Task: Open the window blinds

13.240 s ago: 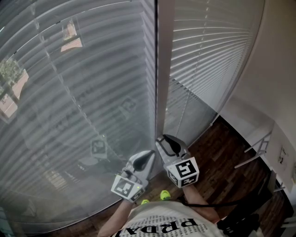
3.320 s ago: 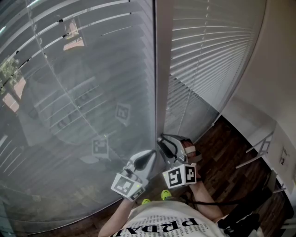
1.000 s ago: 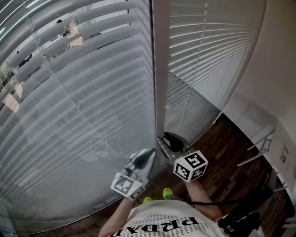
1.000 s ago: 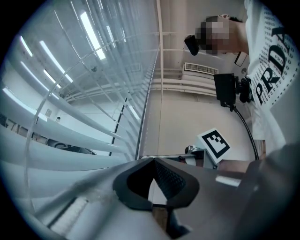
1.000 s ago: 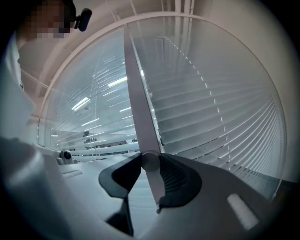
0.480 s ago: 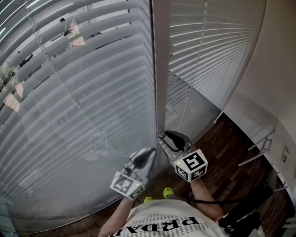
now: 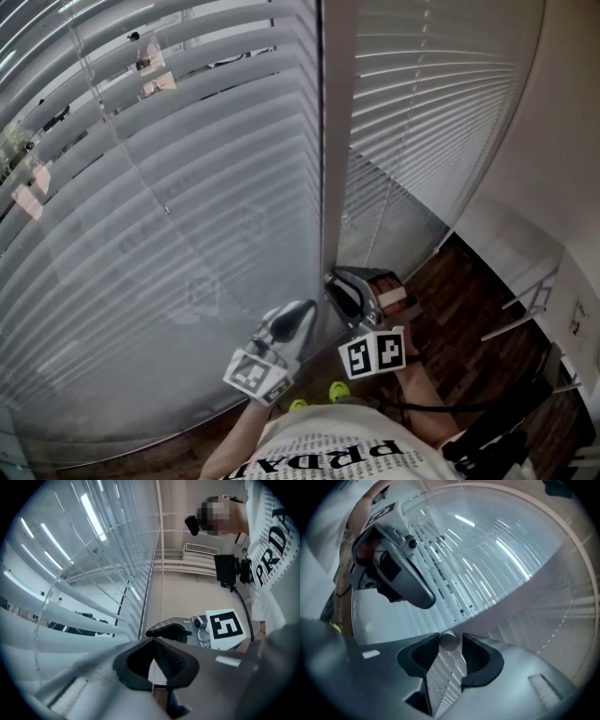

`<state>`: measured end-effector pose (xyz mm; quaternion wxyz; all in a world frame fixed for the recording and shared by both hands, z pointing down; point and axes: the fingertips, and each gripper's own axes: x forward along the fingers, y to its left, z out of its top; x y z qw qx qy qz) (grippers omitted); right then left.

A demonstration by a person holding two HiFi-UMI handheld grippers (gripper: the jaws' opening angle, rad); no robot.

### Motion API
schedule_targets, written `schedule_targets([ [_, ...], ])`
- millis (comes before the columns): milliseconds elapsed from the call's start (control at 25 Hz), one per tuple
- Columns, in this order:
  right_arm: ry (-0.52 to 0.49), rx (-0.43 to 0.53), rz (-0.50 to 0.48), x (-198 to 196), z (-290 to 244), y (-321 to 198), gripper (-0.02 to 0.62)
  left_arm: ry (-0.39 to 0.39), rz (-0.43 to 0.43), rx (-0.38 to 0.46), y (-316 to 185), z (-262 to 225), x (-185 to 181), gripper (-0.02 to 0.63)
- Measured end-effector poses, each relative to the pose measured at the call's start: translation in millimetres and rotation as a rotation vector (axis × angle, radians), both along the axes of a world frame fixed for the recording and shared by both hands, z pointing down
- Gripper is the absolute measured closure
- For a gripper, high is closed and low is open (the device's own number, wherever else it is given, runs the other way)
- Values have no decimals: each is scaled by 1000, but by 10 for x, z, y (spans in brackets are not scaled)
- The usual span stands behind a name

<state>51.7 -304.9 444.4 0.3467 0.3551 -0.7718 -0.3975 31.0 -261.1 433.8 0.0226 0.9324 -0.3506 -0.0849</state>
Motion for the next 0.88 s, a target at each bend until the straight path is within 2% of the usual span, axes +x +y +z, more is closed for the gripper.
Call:
schedule_targets([
  [160,77,78,14,7,51,-21,457,-2,4,-1,12,14,11,612],
  [400,29,85,22,-3,42,-39,462,1,11,-2,-5,20,11,612],
  [640,-94,2,43,2,26,-46,462,2,13,-9,-6,23,17,612],
  [880,-263,-110,48,16,2,-54,463,0,15,-9,-3,24,22,612],
])
